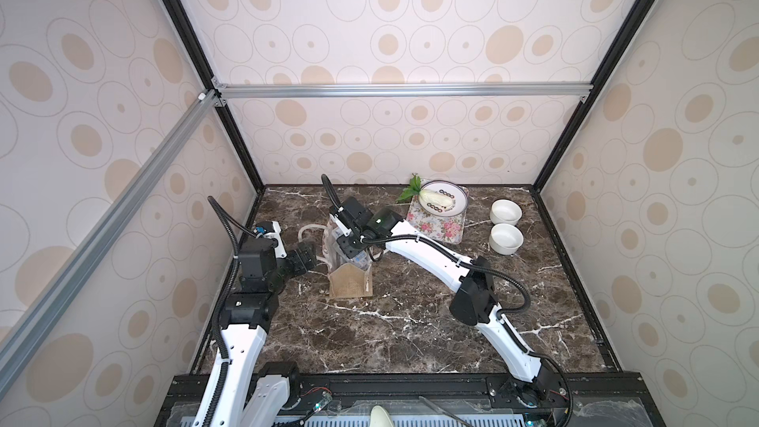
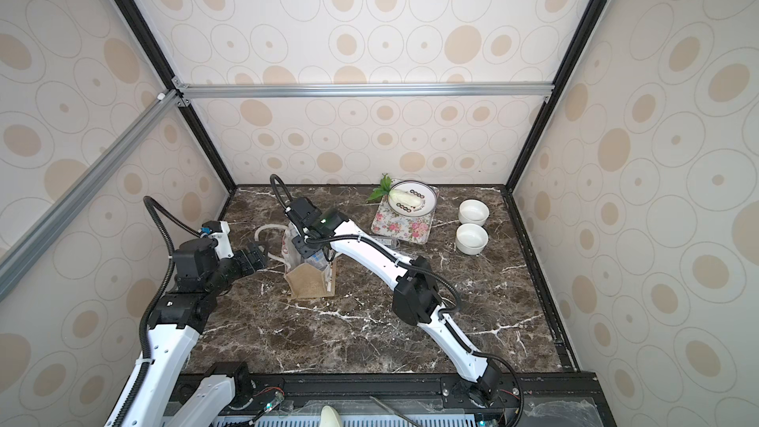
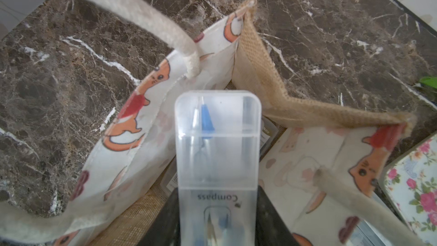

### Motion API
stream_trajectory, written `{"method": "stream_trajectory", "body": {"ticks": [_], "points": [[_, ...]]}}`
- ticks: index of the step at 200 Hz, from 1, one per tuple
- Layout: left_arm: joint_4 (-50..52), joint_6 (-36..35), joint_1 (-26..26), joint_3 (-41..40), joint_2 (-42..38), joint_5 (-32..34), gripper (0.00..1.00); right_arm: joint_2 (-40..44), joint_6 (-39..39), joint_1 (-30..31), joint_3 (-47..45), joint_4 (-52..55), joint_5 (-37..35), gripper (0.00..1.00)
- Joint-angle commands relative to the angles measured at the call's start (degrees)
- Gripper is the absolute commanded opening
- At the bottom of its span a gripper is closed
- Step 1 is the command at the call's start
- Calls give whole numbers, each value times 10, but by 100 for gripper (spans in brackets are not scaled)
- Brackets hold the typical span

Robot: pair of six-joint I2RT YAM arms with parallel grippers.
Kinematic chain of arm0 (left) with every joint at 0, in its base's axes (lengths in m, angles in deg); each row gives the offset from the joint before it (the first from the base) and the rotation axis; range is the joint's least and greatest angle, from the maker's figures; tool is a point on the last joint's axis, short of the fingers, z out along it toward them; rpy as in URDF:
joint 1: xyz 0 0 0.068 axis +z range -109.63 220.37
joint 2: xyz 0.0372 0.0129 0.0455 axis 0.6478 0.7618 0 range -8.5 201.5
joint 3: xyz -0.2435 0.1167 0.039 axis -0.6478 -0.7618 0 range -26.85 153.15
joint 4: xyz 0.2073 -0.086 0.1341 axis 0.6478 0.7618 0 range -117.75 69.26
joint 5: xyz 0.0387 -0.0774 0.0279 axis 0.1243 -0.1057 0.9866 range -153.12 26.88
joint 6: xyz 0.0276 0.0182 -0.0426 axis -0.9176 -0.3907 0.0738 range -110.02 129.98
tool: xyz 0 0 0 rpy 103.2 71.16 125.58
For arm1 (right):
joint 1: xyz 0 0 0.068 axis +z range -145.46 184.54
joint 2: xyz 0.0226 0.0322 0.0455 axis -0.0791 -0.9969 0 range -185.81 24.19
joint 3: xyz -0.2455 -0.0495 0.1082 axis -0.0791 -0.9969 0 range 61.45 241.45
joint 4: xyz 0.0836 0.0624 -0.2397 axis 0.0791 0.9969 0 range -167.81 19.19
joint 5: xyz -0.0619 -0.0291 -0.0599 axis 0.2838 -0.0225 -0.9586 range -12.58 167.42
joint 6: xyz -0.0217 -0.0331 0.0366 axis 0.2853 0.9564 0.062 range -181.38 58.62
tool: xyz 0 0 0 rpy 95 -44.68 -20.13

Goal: Put the compass set into the canvas bag
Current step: Place the compass set in the canvas bag.

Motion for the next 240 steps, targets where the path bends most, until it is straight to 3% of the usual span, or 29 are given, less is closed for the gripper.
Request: {"method": "stream_trajectory", "body": {"ticks": [1, 133, 191, 240], "points": [[4, -2, -3, 1, -7, 5, 87, -11, -22, -2, -2, 16, -24, 44], [5, 0, -3, 4, -4, 5, 87, -32, -35, -3, -23, 17, -26, 49], [4, -1, -3, 7, -1, 5, 87, 40, -14, -2, -64, -28, -21, 60], [2, -1, -3, 12, 3, 4, 87, 95, 1, 0, -90, -49, -9, 61]]}}
